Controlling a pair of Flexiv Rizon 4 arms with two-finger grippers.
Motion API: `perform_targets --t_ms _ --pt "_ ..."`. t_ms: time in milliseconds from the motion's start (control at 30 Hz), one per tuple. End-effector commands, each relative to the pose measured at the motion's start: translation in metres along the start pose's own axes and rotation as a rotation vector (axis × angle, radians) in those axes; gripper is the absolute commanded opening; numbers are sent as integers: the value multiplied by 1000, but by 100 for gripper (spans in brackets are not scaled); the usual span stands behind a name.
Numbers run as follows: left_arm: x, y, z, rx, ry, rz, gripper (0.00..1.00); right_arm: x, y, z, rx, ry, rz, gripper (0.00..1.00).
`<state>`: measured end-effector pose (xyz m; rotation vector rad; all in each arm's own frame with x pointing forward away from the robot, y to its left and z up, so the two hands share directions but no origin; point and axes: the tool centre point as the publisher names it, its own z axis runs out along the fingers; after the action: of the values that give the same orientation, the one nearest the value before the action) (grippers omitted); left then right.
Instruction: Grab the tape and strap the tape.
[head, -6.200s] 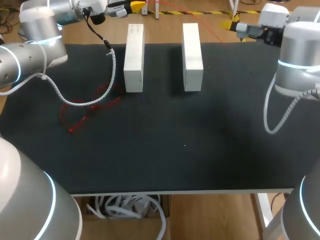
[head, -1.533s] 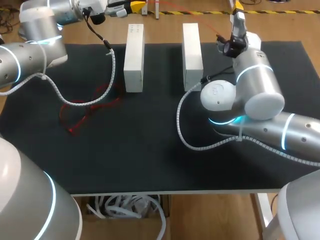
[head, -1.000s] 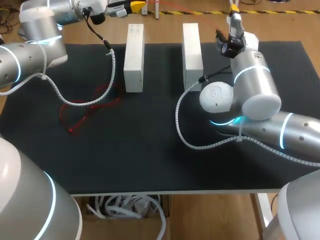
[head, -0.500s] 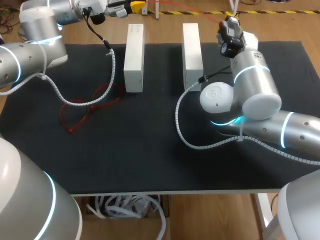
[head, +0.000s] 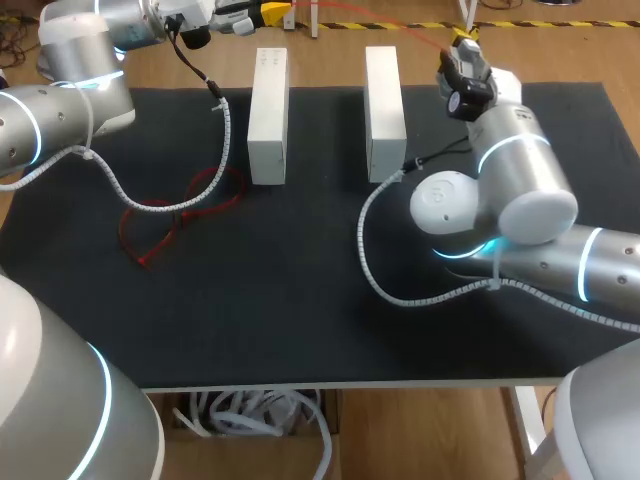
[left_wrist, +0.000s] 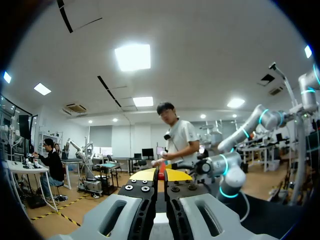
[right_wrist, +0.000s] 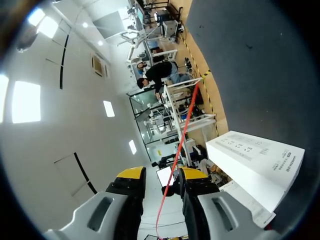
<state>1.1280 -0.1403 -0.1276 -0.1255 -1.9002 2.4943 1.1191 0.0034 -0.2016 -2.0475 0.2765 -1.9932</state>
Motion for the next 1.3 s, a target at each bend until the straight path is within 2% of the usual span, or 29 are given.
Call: perform_targets --t_ms 33,300,567,600,700,1300 --pt "1 1 1 1 -4 3 0 4 4 -2 6 -10 -2 28" --pt "1 1 1 1 -4 3 0 6 5 -1 5 -4 -5 33" --pt "1 1 1 1 -4 3 0 5 6 -3 4 -6 -8 29" --pt "1 1 1 1 -4 3 0 5 6 -3 3 -5 -9 29" --pt "1 1 1 1 -4 3 0 5 6 -4 3 -6 -10 1" --pt "1 1 1 1 -4 3 0 8 5 -3 -1 -3 -6 0"
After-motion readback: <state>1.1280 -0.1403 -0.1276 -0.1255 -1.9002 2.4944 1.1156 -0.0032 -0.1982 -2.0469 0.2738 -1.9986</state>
